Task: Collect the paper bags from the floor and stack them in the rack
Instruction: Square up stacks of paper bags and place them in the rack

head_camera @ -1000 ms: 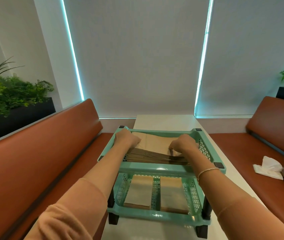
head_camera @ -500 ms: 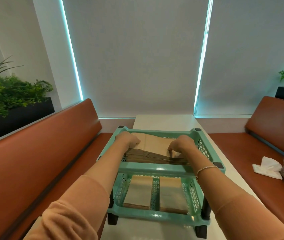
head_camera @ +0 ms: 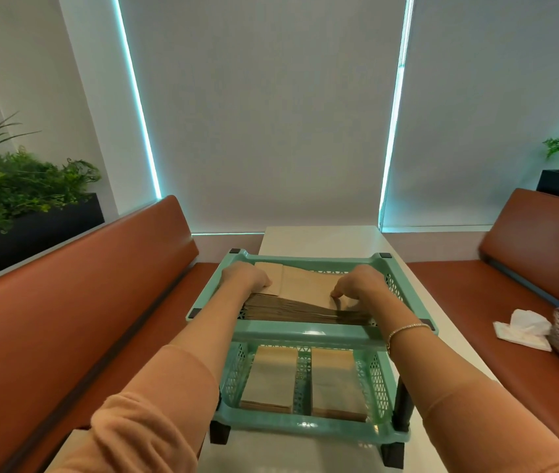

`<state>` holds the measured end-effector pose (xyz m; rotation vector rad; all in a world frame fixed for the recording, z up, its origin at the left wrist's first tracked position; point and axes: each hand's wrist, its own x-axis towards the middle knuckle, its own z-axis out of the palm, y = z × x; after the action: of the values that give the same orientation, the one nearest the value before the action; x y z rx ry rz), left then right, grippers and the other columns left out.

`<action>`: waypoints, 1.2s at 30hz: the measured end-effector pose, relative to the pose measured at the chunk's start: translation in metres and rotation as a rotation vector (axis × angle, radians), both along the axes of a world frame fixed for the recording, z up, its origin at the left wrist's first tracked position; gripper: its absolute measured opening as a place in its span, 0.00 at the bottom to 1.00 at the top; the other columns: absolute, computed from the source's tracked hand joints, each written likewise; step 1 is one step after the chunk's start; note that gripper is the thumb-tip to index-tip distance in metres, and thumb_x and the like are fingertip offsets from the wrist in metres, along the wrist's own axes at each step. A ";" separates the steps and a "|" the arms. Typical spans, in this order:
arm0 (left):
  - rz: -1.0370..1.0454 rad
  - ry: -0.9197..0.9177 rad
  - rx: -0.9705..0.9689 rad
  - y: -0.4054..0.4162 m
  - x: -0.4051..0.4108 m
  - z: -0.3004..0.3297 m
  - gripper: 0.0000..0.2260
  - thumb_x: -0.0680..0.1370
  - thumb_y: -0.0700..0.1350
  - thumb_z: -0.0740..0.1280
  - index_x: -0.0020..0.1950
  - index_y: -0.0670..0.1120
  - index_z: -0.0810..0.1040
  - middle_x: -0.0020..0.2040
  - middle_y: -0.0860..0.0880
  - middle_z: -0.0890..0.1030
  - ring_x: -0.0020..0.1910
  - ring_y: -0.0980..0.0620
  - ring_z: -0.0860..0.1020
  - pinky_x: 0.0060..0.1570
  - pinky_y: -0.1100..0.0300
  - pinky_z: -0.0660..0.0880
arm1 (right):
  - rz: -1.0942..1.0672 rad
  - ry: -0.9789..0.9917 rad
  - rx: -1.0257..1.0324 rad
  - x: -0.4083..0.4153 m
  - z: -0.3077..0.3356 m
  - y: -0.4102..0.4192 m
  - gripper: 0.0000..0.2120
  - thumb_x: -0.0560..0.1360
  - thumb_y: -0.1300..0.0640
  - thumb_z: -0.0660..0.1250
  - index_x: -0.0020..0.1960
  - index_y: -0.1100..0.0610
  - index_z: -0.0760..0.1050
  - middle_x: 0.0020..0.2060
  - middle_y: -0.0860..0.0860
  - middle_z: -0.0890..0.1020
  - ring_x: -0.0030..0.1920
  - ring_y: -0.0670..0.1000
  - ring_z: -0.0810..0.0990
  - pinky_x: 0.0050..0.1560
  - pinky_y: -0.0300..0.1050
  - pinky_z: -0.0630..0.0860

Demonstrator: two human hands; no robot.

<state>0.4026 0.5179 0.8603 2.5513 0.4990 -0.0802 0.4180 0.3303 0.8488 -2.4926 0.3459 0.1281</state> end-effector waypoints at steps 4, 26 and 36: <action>-0.005 0.007 0.005 0.003 0.008 -0.003 0.22 0.76 0.52 0.66 0.64 0.40 0.72 0.60 0.42 0.76 0.60 0.46 0.75 0.61 0.53 0.73 | -0.034 0.002 0.045 0.001 -0.002 -0.002 0.19 0.72 0.54 0.71 0.56 0.64 0.72 0.49 0.57 0.75 0.53 0.56 0.76 0.59 0.49 0.76; 0.210 -0.711 -0.349 0.117 -0.104 0.040 0.05 0.75 0.48 0.69 0.50 0.52 0.79 0.49 0.52 0.81 0.46 0.55 0.78 0.46 0.63 0.74 | 0.514 -0.683 0.390 -0.094 0.050 0.156 0.11 0.74 0.58 0.67 0.56 0.55 0.79 0.52 0.49 0.81 0.52 0.46 0.76 0.55 0.38 0.69; 0.638 -0.200 -0.238 0.333 -0.185 -0.125 0.10 0.77 0.47 0.67 0.56 0.45 0.79 0.61 0.46 0.78 0.61 0.46 0.75 0.62 0.54 0.72 | 0.937 -0.284 0.238 -0.129 -0.093 0.338 0.12 0.75 0.57 0.65 0.58 0.53 0.77 0.52 0.49 0.81 0.56 0.50 0.77 0.55 0.38 0.69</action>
<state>0.2176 0.8511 0.7353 2.0359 1.1170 0.3222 0.2893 0.6682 0.7558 -2.1927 -0.9116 0.1702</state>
